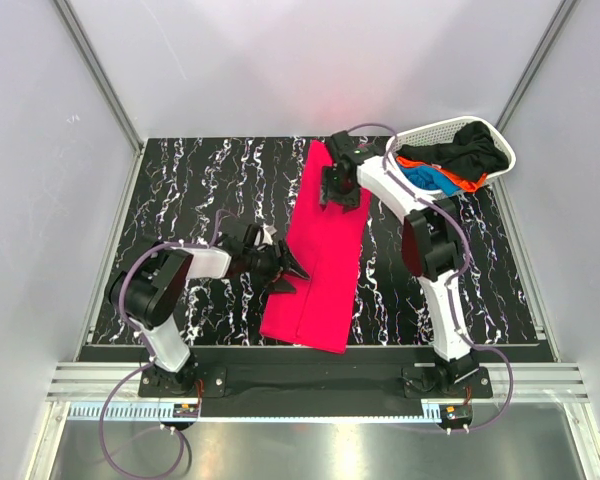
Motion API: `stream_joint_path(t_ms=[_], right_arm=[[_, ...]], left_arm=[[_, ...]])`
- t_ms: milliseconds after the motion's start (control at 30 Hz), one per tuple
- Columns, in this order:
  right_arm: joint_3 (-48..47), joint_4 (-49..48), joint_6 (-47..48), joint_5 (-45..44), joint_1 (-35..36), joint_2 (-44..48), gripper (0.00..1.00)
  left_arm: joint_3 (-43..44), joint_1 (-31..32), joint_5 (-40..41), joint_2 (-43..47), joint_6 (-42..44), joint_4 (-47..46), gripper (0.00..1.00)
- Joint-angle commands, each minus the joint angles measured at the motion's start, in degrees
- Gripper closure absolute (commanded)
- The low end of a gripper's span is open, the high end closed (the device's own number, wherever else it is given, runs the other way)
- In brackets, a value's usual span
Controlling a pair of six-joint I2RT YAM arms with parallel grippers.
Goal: Fold and stack the t-shirts
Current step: Fold the tshirt
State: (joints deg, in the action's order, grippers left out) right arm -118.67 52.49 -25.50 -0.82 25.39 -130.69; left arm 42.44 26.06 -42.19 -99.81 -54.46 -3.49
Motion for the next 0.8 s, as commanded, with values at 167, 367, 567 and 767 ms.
stream_joint_path(t_ms=[167,367,567,767], right_arm=[[-2.61,-0.02,1.85,-3.04,7.3,-6.75,0.33],[-11.74,3.05,2.99,-2.35,10.12,-14.41,0.32],[-24.05,5.69,4.84,0.64,12.05,-21.17,0.32],[-31.18,5.61,5.28,7.32,13.72,-23.38,0.33]], left_arm=[[-8.67,0.3,-0.25,1.02,-9.95,-15.48,0.31],[-13.08,0.3,-0.7,-1.0,-18.48,-27.88,0.31],[-14.05,0.39,-0.08,-1.0,-21.48,-32.63,0.31],[-13.26,0.74,0.1,-0.74,-21.57,-33.51,0.31]])
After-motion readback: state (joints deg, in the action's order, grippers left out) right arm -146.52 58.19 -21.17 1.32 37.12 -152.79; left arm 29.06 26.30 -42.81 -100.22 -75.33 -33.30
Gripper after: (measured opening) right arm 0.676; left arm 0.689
